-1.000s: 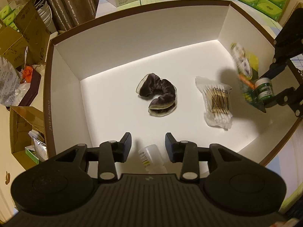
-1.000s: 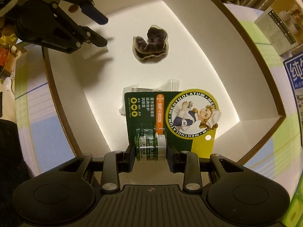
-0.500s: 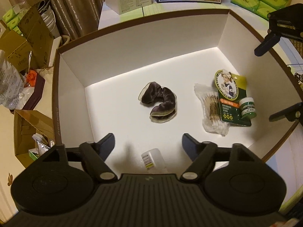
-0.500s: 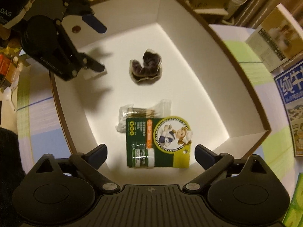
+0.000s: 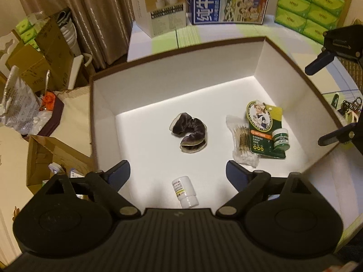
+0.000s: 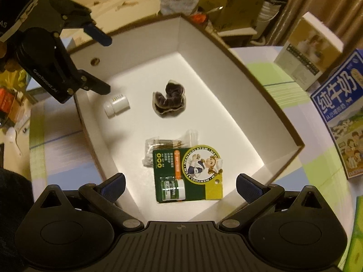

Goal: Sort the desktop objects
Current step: 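Open both tools and withdraw them from the box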

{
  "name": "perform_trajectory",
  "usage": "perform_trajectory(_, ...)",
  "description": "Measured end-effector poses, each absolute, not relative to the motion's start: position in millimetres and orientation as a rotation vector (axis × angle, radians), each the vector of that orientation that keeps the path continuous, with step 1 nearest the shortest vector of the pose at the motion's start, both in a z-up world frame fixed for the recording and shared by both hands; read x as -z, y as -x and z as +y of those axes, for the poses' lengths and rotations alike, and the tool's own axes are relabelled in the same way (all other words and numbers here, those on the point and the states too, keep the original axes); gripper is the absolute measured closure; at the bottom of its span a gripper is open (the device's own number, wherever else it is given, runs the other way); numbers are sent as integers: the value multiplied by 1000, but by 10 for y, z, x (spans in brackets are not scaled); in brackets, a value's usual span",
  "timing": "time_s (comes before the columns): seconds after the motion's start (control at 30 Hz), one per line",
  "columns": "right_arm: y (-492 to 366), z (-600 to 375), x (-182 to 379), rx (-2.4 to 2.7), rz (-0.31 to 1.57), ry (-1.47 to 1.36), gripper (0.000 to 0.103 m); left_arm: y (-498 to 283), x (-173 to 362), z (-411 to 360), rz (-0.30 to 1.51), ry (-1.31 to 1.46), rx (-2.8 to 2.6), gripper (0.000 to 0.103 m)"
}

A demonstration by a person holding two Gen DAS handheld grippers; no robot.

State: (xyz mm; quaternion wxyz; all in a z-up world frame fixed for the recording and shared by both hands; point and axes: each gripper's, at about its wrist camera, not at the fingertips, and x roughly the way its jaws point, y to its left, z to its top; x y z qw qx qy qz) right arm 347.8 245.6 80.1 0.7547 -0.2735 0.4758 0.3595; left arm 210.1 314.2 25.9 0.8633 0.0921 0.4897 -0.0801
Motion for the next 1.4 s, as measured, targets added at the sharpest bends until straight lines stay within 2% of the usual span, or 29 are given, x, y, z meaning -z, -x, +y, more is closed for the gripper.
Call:
perform_trajectory(0.13,-3307,2362,-949,-780,996,555,2,-1913,-411,3151,1001,-193,147,10)
perform_trajectory(0.53,-2686,2054,-1274,-756,886,428,2,-1424,-633,2897,967,-183,129,9)
perform_trajectory(1.4,-1705,837,-1200,-552,916,149,2,-907,-490,1744,1009,-153,148,9)
